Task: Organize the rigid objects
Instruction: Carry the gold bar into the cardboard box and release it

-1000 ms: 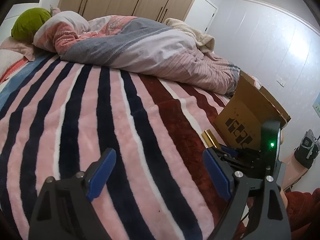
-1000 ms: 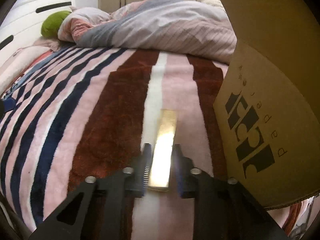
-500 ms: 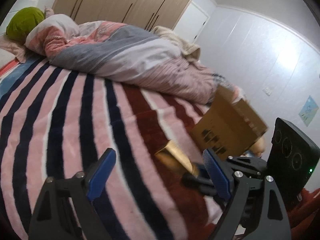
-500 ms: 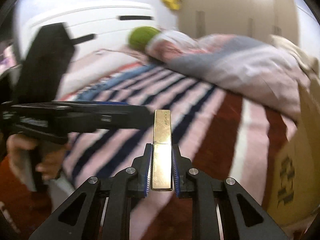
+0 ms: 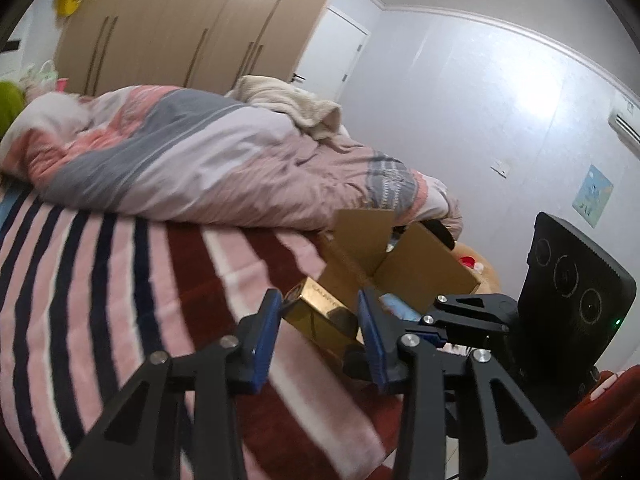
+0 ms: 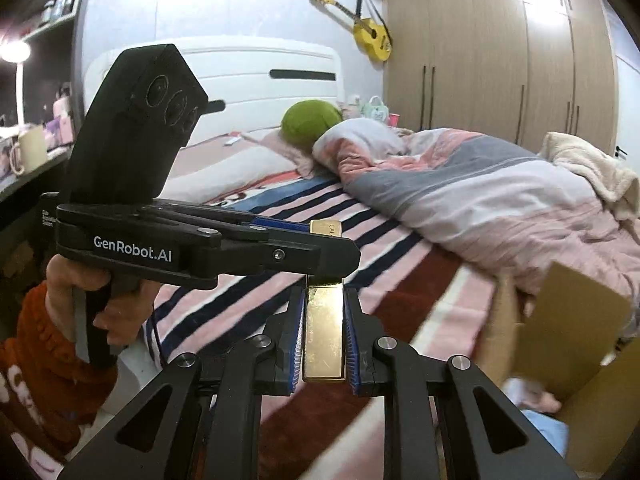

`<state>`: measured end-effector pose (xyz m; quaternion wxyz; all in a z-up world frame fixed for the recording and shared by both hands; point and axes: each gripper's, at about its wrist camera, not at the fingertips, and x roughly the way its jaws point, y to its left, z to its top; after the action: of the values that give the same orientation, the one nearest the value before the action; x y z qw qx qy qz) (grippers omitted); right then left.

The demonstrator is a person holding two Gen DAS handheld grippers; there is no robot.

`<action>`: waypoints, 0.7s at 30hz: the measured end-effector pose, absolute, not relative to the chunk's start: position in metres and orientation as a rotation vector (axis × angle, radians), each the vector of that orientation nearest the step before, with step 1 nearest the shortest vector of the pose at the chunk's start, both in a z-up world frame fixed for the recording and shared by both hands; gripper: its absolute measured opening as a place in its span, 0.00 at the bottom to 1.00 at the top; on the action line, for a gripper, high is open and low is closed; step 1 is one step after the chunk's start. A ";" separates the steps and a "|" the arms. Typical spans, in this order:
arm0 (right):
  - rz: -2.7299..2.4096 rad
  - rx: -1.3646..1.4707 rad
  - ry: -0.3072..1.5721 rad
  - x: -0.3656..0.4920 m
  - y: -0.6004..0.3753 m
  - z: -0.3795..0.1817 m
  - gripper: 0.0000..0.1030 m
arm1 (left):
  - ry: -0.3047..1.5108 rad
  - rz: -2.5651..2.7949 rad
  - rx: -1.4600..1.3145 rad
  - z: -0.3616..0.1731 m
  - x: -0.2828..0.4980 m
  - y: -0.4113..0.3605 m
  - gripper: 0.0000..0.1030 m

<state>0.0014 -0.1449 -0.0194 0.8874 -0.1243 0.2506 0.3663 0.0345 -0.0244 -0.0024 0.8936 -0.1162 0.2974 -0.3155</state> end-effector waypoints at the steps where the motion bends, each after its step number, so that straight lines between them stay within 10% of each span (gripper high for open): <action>1: 0.752 -0.262 0.512 0.001 -0.154 -0.015 0.13 | 0.619 -0.665 -0.233 0.003 0.039 -0.037 0.35; 16: 0.561 -0.226 0.591 0.048 -0.270 -0.010 0.13 | 0.752 -0.677 -0.060 0.007 0.109 -0.175 0.38; 18: 0.536 -0.223 0.597 0.053 -0.276 -0.012 0.19 | 0.764 -0.652 -0.038 0.004 0.113 -0.181 0.61; 21: 0.532 -0.182 0.602 0.054 -0.289 -0.011 0.54 | 0.745 -0.632 -0.021 0.003 0.109 -0.183 0.83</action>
<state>0.0543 -0.2886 -0.0107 0.9164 -0.0886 0.2924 0.2587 0.1094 -0.1828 0.0028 0.8830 -0.0101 0.3579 -0.3035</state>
